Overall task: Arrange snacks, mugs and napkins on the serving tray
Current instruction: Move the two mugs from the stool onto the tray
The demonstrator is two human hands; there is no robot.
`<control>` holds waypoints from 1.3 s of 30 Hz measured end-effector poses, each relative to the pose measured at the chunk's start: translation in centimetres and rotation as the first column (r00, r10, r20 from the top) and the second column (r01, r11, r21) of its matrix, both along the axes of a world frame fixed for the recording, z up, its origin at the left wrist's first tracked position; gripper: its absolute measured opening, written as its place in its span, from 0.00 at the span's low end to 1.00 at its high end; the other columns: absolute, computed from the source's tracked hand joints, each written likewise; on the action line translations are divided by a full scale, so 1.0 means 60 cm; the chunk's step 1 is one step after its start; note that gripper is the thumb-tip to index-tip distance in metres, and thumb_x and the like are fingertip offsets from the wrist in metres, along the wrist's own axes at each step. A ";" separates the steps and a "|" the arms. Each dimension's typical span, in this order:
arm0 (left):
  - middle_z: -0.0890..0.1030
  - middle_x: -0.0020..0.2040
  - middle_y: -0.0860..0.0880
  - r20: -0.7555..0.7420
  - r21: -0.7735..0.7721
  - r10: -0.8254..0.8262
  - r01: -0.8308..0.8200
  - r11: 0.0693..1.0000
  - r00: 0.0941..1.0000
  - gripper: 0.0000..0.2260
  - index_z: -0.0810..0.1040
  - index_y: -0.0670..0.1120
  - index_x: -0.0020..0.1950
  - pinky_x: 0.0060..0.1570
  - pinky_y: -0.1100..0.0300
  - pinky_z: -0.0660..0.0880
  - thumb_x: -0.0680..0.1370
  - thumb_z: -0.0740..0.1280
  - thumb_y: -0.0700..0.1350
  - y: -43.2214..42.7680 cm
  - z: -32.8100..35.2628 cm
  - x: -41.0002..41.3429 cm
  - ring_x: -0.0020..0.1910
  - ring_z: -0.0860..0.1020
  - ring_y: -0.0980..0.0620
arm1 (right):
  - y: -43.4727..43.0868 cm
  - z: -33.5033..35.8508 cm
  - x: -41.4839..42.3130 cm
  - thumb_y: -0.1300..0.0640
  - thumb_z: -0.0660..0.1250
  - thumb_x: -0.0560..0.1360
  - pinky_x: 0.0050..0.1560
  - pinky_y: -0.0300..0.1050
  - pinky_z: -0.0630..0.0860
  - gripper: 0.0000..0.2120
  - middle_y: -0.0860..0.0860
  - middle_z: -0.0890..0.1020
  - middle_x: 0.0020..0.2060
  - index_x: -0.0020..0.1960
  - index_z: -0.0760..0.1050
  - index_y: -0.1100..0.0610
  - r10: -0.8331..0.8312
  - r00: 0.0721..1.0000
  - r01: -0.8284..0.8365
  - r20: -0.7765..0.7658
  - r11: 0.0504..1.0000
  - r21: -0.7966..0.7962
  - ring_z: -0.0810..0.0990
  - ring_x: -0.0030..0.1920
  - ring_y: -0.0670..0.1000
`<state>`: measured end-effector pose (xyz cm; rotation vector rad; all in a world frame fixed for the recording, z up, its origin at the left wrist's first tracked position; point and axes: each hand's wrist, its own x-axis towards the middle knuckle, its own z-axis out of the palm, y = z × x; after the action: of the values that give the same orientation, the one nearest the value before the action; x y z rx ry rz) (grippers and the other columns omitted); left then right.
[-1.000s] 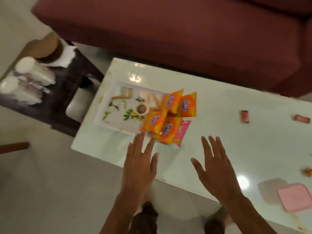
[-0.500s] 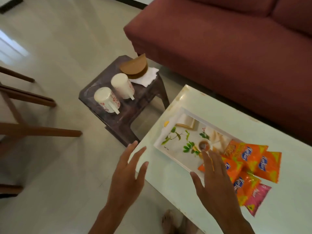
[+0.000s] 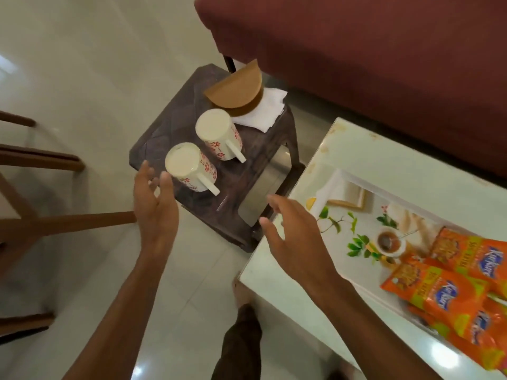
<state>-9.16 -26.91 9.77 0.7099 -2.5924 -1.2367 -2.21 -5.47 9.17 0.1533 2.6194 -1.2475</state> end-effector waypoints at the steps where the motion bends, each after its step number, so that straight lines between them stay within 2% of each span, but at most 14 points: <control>1: 0.70 0.75 0.46 0.019 0.046 0.029 -0.030 0.999 0.999 0.23 0.63 0.49 0.77 0.66 0.54 0.71 0.83 0.57 0.54 -0.015 -0.012 -0.023 0.72 0.70 0.47 | -0.025 -0.005 -0.023 0.44 0.60 0.79 0.62 0.37 0.67 0.22 0.47 0.72 0.69 0.71 0.66 0.49 -0.015 1.000 0.015 0.003 1.000 -0.010 0.72 0.67 0.47; 3: 0.70 0.75 0.48 0.057 0.121 0.028 -0.035 0.992 0.998 0.23 0.64 0.51 0.77 0.68 0.54 0.70 0.83 0.56 0.56 -0.040 -0.034 -0.063 0.72 0.70 0.49 | -0.074 -0.013 -0.069 0.46 0.62 0.79 0.60 0.36 0.67 0.22 0.47 0.74 0.67 0.70 0.68 0.50 -0.048 0.999 0.048 -0.001 0.998 -0.045 0.73 0.65 0.47; 7: 0.73 0.71 0.50 0.113 0.192 -0.141 0.118 0.974 0.984 0.21 0.67 0.52 0.75 0.56 0.67 0.72 0.83 0.56 0.57 -0.070 -0.064 -0.101 0.66 0.72 0.52 | -0.153 -0.033 -0.130 0.46 0.65 0.77 0.65 0.43 0.70 0.23 0.48 0.76 0.65 0.70 0.69 0.51 -0.064 0.997 0.068 0.044 0.994 -0.088 0.75 0.64 0.48; 9: 0.74 0.68 0.51 0.141 0.208 -0.230 0.198 0.958 0.963 0.20 0.69 0.52 0.73 0.52 0.68 0.74 0.83 0.56 0.57 -0.077 -0.076 -0.106 0.64 0.74 0.51 | -0.179 -0.042 -0.142 0.45 0.66 0.76 0.62 0.38 0.65 0.23 0.47 0.77 0.65 0.69 0.70 0.50 -0.085 0.995 0.089 0.054 0.994 -0.066 0.76 0.63 0.48; 11: 0.76 0.66 0.50 0.152 0.257 -0.285 0.241 0.936 0.946 0.20 0.70 0.51 0.72 0.53 0.66 0.77 0.83 0.55 0.57 -0.086 -0.084 -0.109 0.61 0.76 0.50 | -0.204 -0.050 -0.149 0.47 0.68 0.76 0.60 0.35 0.64 0.22 0.47 0.78 0.64 0.68 0.72 0.50 -0.111 0.992 0.114 0.056 0.991 -0.066 0.76 0.61 0.47; 15: 0.77 0.59 0.60 0.146 0.410 -0.314 0.232 0.882 0.938 0.14 0.71 0.58 0.67 0.59 0.58 0.78 0.83 0.56 0.57 -0.098 -0.091 -0.110 0.60 0.76 0.56 | -0.232 -0.064 -0.157 0.49 0.70 0.74 0.61 0.42 0.75 0.19 0.45 0.81 0.59 0.64 0.73 0.50 -0.222 0.973 0.227 0.066 0.969 -0.096 0.79 0.57 0.46; 18: 0.76 0.58 0.64 0.150 0.420 -0.311 0.224 0.879 0.939 0.12 0.70 0.61 0.66 0.61 0.55 0.77 0.83 0.56 0.58 -0.096 -0.090 -0.111 0.60 0.76 0.56 | -0.238 -0.072 -0.159 0.51 0.70 0.74 0.58 0.44 0.79 0.16 0.46 0.82 0.56 0.61 0.74 0.51 -0.264 0.962 0.270 0.070 0.958 -0.098 0.81 0.53 0.47; 20: 0.76 0.59 0.61 0.150 0.402 -0.287 0.207 0.892 0.946 0.14 0.70 0.60 0.67 0.62 0.53 0.77 0.83 0.56 0.58 -0.093 -0.087 -0.105 0.60 0.76 0.55 | -0.239 -0.074 -0.153 0.52 0.69 0.75 0.54 0.41 0.80 0.13 0.48 0.83 0.53 0.58 0.76 0.54 -0.261 0.965 0.264 0.037 0.960 -0.096 0.82 0.50 0.48; 22: 0.76 0.61 0.57 0.148 0.374 -0.266 0.196 0.907 0.953 0.16 0.70 0.58 0.69 0.62 0.51 0.77 0.83 0.56 0.58 -0.082 -0.080 -0.090 0.62 0.76 0.52 | -0.235 -0.073 -0.138 0.53 0.68 0.76 0.48 0.32 0.76 0.11 0.49 0.84 0.50 0.56 0.77 0.55 -0.264 0.964 0.263 -0.006 0.961 -0.088 0.81 0.46 0.46; 24: 0.74 0.64 0.55 0.144 0.344 -0.241 0.180 0.922 0.960 0.19 0.69 0.57 0.71 0.62 0.51 0.78 0.82 0.56 0.60 -0.066 -0.067 -0.064 0.64 0.75 0.50 | -0.222 -0.064 -0.113 0.52 0.68 0.77 0.45 0.25 0.70 0.10 0.49 0.84 0.49 0.56 0.78 0.55 -0.277 0.961 0.274 -0.024 0.957 -0.091 0.81 0.44 0.44; 27: 0.74 0.66 0.55 0.138 0.374 -0.246 0.179 0.910 0.959 0.24 0.70 0.58 0.70 0.60 0.53 0.78 0.78 0.57 0.66 -0.015 -0.040 -0.009 0.65 0.75 0.48 | -0.177 -0.045 -0.054 0.51 0.68 0.76 0.52 0.31 0.74 0.12 0.48 0.85 0.51 0.58 0.79 0.53 -0.318 0.948 0.318 0.020 0.941 -0.113 0.82 0.47 0.45; 30: 0.76 0.66 0.54 0.131 0.450 -0.295 0.209 0.868 0.946 0.24 0.72 0.57 0.70 0.60 0.54 0.77 0.78 0.57 0.65 0.055 -0.020 0.049 0.65 0.75 0.51 | -0.108 -0.021 0.013 0.53 0.71 0.74 0.51 0.25 0.70 0.11 0.47 0.86 0.49 0.56 0.82 0.52 -0.395 0.916 0.394 -0.071 0.919 -0.030 0.82 0.47 0.43; 35: 0.79 0.64 0.52 0.129 0.517 -0.442 0.321 0.794 0.888 0.20 0.74 0.54 0.70 0.59 0.58 0.76 0.81 0.56 0.58 0.206 -0.016 0.138 0.63 0.76 0.56 | 0.031 -0.005 0.126 0.54 0.77 0.69 0.44 0.33 0.75 0.13 0.41 0.81 0.44 0.53 0.83 0.49 -0.552 0.821 0.568 -0.148 0.816 0.110 0.78 0.44 0.41; 39: 0.77 0.60 0.64 0.114 0.538 -0.595 0.454 0.710 0.795 0.16 0.72 0.56 0.70 0.54 0.75 0.73 0.83 0.56 0.53 0.312 -0.047 0.178 0.59 0.73 0.72 | 0.124 -0.025 0.190 0.55 0.76 0.70 0.43 0.47 0.80 0.11 0.46 0.86 0.44 0.52 0.83 0.52 -0.587 0.796 0.605 -0.145 0.774 0.188 0.81 0.43 0.47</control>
<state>1.55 -8.21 6.97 0.1811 -2.8445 -2.1709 9.19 1.96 7.66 1.0808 2.8811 -1.1129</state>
